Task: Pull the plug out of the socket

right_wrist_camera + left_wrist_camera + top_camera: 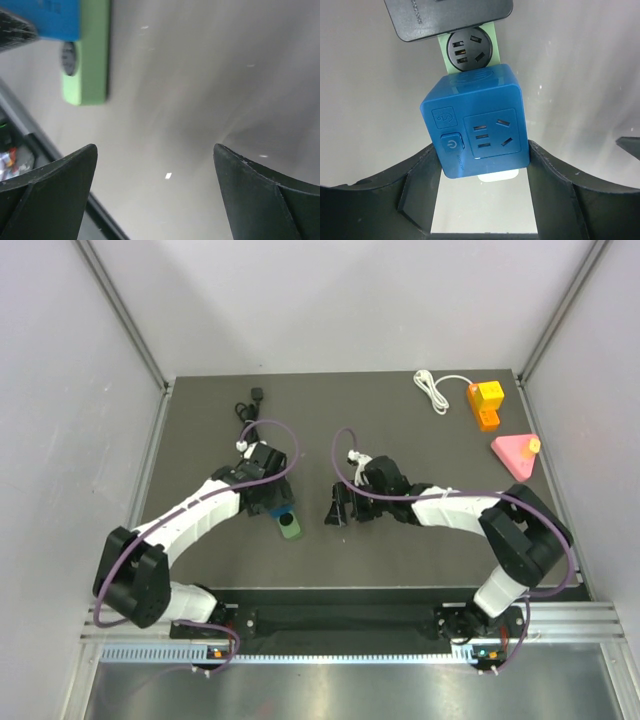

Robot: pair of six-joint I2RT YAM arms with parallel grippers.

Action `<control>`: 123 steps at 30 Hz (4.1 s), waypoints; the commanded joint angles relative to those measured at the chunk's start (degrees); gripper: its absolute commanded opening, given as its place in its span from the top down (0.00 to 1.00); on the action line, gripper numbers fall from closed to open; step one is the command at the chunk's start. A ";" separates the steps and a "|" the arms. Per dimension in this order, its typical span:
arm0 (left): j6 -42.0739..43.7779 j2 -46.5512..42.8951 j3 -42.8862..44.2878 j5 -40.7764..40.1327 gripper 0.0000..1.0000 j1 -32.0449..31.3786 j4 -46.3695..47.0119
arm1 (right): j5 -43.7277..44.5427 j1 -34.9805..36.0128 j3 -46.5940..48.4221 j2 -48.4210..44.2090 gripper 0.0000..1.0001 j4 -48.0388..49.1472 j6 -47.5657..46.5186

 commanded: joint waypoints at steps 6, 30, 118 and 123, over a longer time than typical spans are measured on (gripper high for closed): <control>2.99 -6.27 -2.45 3.18 0.44 -0.80 4.54 | -10.57 0.85 -5.18 -2.81 0.02 17.78 5.18; 7.04 2.69 -0.25 4.77 0.47 -0.63 5.96 | -17.53 2.60 -2.46 6.50 0.04 25.09 11.34; 2.21 -11.19 5.10 17.85 1.00 0.16 2.17 | -8.04 4.63 2.37 27.51 1.00 23.16 32.61; 0.89 -14.69 5.73 22.25 1.00 0.25 8.31 | -7.42 4.45 1.76 27.51 1.00 24.64 34.02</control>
